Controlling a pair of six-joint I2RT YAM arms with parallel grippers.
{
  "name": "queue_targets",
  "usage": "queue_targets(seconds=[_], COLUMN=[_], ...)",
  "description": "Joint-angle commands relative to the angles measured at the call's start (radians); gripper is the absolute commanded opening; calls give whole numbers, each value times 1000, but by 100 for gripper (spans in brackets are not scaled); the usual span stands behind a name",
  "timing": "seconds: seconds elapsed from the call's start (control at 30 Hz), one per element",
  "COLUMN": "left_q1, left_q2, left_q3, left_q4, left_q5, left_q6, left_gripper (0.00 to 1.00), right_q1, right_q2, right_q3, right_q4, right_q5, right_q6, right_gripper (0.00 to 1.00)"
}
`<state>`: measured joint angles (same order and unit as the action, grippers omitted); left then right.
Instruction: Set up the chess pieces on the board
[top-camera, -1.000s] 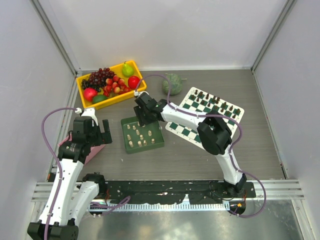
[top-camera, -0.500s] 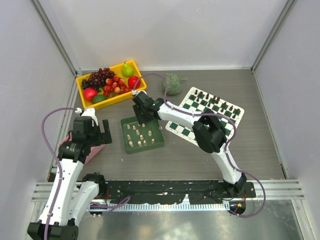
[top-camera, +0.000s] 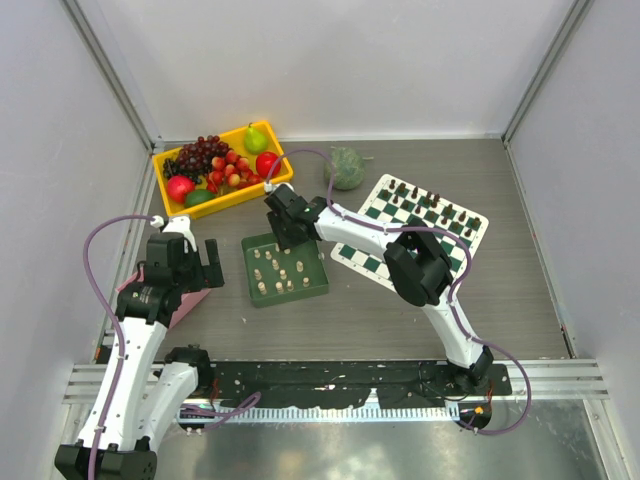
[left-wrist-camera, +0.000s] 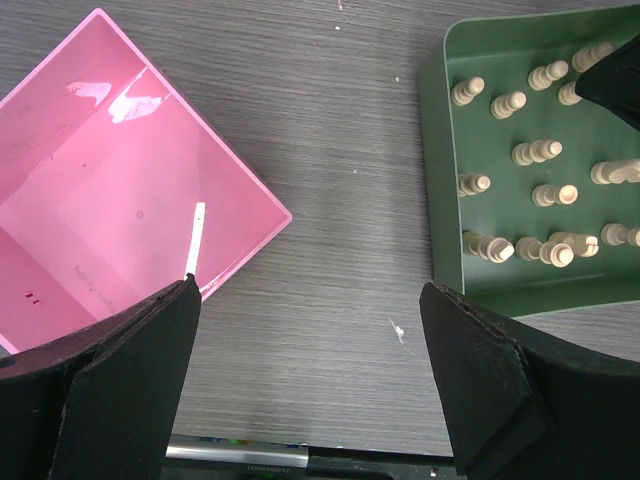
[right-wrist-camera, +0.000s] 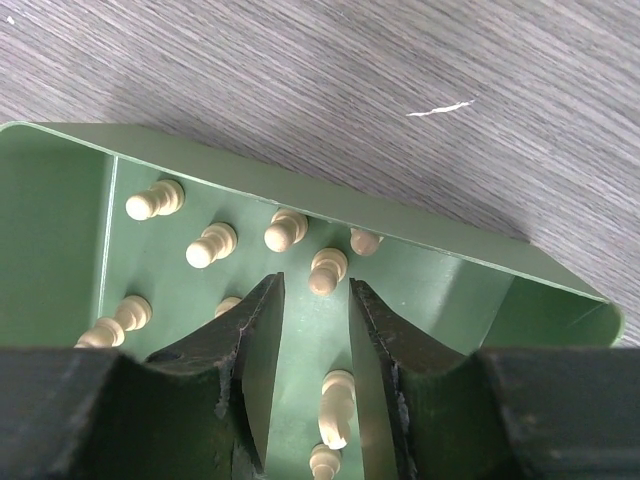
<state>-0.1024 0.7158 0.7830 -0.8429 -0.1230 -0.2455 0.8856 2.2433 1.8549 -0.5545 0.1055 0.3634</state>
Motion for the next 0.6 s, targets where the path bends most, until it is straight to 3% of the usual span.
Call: queue_targets(seconds=[0.0,0.57], left_q1=[4,4], left_q2=[2,-3], left_q3=[30,30], left_q4=[10,8], left_q5=[-9,-9], left_q6=[18,18], left_gripper=[100,100], right_q1=[7,7], right_q2=[-5,13], right_q3=[15,17], right_q4=[15,-1], right_q5=[-9,-9], right_q6=[-4,-4], right_gripper=[38,35])
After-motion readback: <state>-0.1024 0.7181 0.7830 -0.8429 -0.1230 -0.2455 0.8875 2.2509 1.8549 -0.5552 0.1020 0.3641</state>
